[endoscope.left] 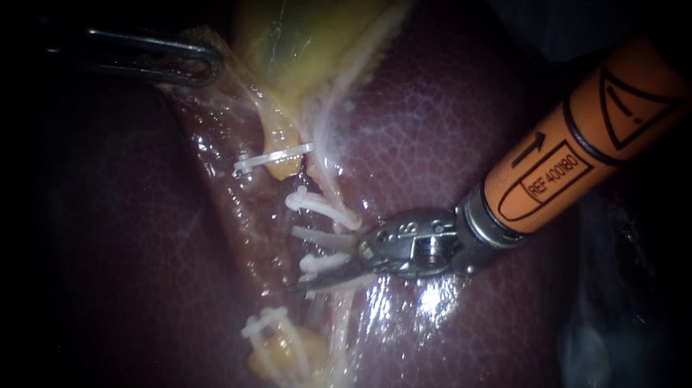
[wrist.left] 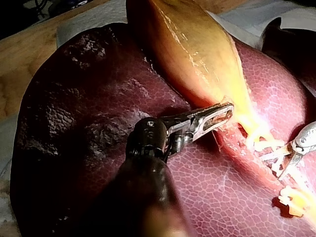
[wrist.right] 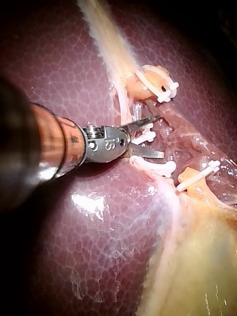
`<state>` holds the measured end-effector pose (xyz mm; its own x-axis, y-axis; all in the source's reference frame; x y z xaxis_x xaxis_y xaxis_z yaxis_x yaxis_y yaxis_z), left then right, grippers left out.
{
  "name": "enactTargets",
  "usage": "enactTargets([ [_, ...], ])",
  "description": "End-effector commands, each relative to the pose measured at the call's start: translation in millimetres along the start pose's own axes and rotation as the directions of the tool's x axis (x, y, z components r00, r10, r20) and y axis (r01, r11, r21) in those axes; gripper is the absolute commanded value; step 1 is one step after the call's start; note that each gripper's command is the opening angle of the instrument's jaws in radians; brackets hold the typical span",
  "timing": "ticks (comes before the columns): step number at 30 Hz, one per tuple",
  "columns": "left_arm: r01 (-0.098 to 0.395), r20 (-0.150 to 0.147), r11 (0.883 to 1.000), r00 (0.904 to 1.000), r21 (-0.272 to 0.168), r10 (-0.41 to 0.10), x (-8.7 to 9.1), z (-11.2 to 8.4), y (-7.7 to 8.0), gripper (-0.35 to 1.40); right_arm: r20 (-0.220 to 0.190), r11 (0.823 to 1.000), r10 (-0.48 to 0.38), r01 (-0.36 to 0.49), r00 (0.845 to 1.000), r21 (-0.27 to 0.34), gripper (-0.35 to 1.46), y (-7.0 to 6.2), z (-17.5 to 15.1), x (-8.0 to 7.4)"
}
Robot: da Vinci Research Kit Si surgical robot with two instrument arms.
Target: Go to the cutting position right tube
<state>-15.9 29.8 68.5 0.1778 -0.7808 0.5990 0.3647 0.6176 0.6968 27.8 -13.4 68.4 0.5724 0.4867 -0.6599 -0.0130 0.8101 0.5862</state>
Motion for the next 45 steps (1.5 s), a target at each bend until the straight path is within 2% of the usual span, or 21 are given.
enactTargets([
  [1, 0.0, 0.0, 1.0, 1.0, 0.0, 0.0, 0.0, 0.0, 0.0, -0.35, 0.003, 1.0, 0.0, 0.0, 1.0, 0.0, 1.23, 0.0, 0.0, 0.0],
  [6, 0.0, 0.0, 1.0, 1.0, 0.0, 0.0, 0.0, 0.0, 0.0, -0.35, -0.006, 1.0, 0.0, 0.0, 1.0, 0.008, 1.23, -1.1, -0.4, 1.0],
  [11, 0.0, 0.0, 1.0, 1.0, 0.0, 0.0, 0.0, 0.0, 0.1, -0.35, -0.006, 0.998, 0.005, -0.005, 1.0, 0.056, 1.07, -3.3, -2.7, 3.5],
  [16, 0.0, 0.0, 1.0, 1.0, 0.0, 0.0, 0.1, 0.0, 0.2, -0.35, 0.001, 0.992, 0.094, -0.094, 0.996, 0.084, 0.98, -5.2, -6.1, 5.5],
  [20, 0.0, 0.0, 1.0, 1.0, 0.0, 0.0, 0.1, 0.0, 0.2, -0.35, 0.008, 0.983, 0.16, -0.16, 0.987, 0.094, 0.9, -5.6, -8.2, 5.7],
  [25, 0.0, 0.0, 1.0, 1.0, 0.0, 0.0, 0.1, 0.0, 0.2, -0.35, 0.049, 0.971, 0.217, -0.221, 0.975, 0.094, 0.83, -4.5, -9.1, 4.3],
  [33, -0.001, 0.0, 1.0, 1.0, 0.0, 0.001, 0.2, 0.0, 0.2, -0.35, 0.075, 0.95, 0.297, -0.303, 0.952, 0.078, 0.88, -1.0, -8.3, 1.0],
  [39, -0.001, 0.0, 1.0, 1.0, 0.0, 0.001, 0.2, 0.1, 0.2, -0.35, 0.08, 0.944, 0.313, -0.32, 0.946, 0.086, 1.02, 0.3, -6.2, -0.2],
  [45, -0.001, 0.0, 1.0, 1.0, 0.0, 0.001, 0.2, 0.1, 0.2, -0.35, 0.034, 0.939, 0.307, -0.309, 0.951, 0.151, 1.07, 0.9, -3.7, -0.4],
])
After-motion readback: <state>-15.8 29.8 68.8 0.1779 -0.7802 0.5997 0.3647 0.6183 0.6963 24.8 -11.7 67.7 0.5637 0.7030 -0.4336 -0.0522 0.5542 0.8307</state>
